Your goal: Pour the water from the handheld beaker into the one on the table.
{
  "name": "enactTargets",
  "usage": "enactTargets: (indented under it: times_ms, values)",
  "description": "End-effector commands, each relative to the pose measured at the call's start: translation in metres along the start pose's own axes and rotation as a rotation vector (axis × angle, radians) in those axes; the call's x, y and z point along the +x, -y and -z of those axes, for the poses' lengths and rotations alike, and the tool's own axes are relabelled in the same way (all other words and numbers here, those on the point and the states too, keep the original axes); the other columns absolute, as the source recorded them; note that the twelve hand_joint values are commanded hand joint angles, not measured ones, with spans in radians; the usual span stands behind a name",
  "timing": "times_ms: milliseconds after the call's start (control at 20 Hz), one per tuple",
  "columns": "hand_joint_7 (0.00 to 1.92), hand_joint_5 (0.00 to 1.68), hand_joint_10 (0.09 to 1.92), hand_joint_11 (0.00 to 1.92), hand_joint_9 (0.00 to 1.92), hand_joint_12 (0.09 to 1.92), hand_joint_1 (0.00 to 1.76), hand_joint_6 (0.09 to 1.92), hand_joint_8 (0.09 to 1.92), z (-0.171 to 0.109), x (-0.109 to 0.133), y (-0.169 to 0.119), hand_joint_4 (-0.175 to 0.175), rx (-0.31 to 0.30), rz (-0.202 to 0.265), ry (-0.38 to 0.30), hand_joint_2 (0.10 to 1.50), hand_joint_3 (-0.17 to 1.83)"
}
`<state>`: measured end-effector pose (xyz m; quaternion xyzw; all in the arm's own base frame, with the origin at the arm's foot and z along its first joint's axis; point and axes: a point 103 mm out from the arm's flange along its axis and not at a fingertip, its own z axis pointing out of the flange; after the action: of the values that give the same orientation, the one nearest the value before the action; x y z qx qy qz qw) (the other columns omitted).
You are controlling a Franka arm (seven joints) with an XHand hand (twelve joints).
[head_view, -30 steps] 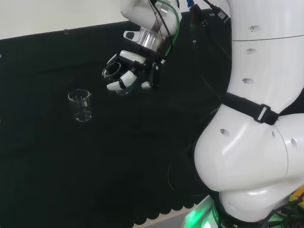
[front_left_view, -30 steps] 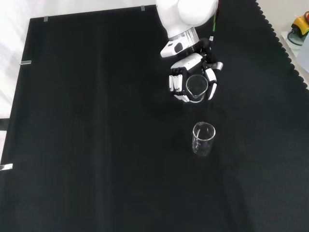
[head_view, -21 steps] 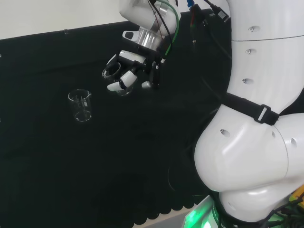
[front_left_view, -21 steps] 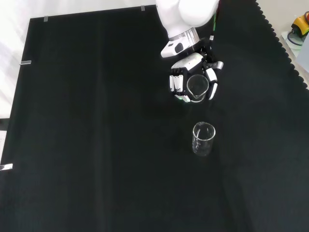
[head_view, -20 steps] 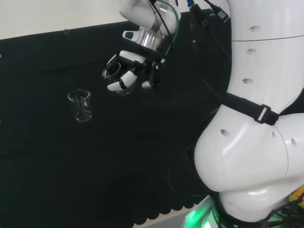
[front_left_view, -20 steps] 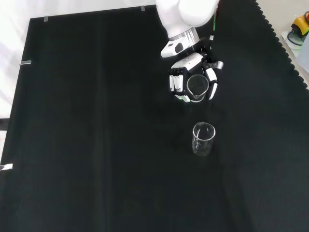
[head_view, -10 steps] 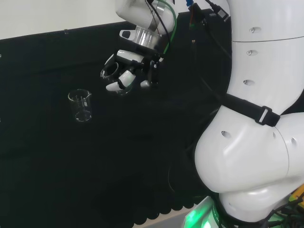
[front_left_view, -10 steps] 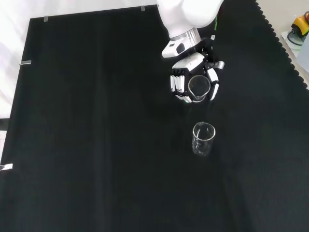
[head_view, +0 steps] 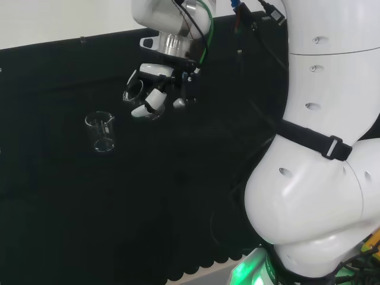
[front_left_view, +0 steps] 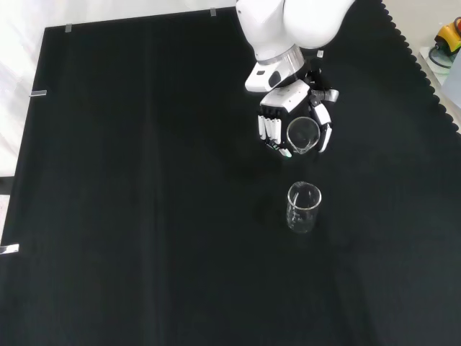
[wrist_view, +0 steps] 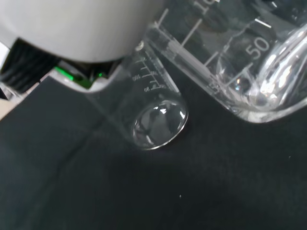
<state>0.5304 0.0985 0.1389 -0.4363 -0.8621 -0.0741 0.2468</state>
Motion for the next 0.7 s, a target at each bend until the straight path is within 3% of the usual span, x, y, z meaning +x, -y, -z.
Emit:
enactTargets:
  times_ms: [50,700]
  values:
    - [1.55,1.36,0.49,1.08,1.41,0.81,1.45,0.63,0.35,0.000,0.020,-0.011,-0.175,0.040,0.014,0.046,0.45,0.90]
    - [1.55,1.36,0.49,1.08,1.42,0.81,1.45,0.62,0.34,-0.006,0.034,-0.025,-0.175,0.066,0.023,0.067,0.44,0.91]
